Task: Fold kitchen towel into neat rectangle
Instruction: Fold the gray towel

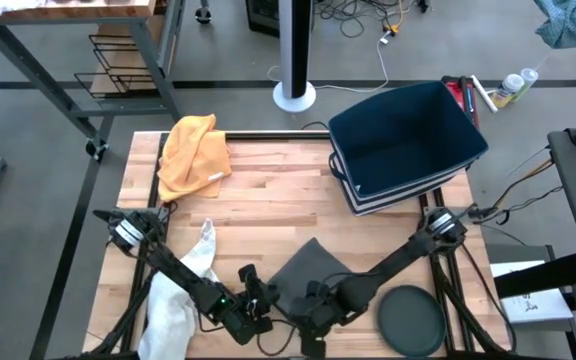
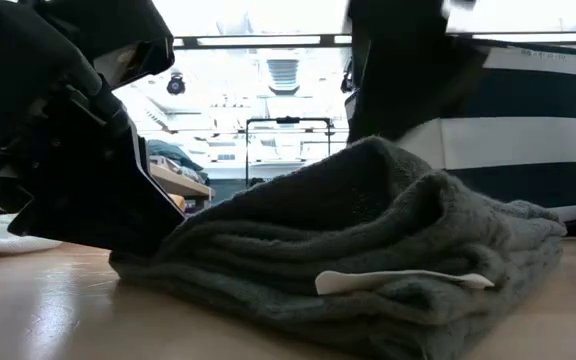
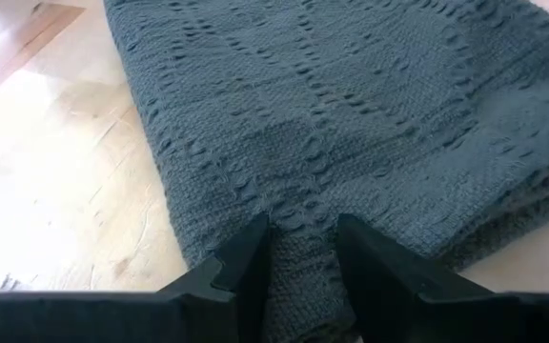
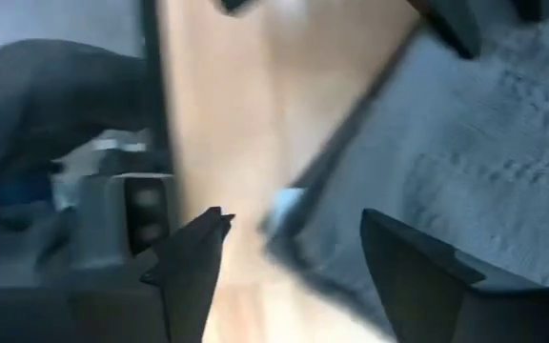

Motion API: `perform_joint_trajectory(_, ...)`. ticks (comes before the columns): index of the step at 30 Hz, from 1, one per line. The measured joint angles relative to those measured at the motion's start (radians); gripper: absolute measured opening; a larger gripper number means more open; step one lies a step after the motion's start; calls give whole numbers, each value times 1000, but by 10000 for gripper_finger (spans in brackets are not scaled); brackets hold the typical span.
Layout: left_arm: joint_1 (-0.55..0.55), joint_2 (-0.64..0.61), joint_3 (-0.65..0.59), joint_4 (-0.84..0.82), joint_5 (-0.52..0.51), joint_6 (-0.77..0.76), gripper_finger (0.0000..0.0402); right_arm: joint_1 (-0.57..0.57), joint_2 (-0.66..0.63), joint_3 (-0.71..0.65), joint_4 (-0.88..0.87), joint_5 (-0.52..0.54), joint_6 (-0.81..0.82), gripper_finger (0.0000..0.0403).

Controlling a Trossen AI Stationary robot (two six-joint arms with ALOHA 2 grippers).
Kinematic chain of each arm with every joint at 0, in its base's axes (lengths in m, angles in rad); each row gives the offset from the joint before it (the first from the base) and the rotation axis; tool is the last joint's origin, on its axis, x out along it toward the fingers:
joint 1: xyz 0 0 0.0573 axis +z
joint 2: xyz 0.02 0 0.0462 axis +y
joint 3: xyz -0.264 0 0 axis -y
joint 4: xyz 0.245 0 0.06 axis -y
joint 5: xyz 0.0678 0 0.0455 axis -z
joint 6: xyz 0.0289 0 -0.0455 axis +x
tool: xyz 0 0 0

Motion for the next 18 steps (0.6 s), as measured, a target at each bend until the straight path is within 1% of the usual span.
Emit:
perform_joint_trajectory(2,0,0,0,-1,0,0,119,12,-24,7,0,0,-5,265)
perform_joint_trajectory(3,0,1,0,-1,-2,0,119,15,-36,7,-2,12,-7,271)
perform_joint_trajectory(4,0,1,0,-2,-4,0,119,18,-44,8,-3,47,1,276)
perform_joint_trajectory(7,4,1,-1,-2,-5,0,119,22,-52,-3,-35,256,41,282)
perform_joint_trajectory(8,5,1,-1,-2,-4,0,119,21,-46,-14,-38,312,52,282)
perform_joint_trajectory(9,5,1,-1,-2,-4,1,119,17,-33,-23,-37,345,56,280)
perform_joint_trajectory(11,6,1,-2,-3,-4,1,119,14,1,-40,-35,343,57,276)
perform_joint_trajectory(15,6,1,-2,-3,-3,1,119,29,75,-44,-10,236,50,267)
perform_joint_trajectory(18,7,1,-3,-3,-3,11,119,44,94,-41,-8,207,60,262)
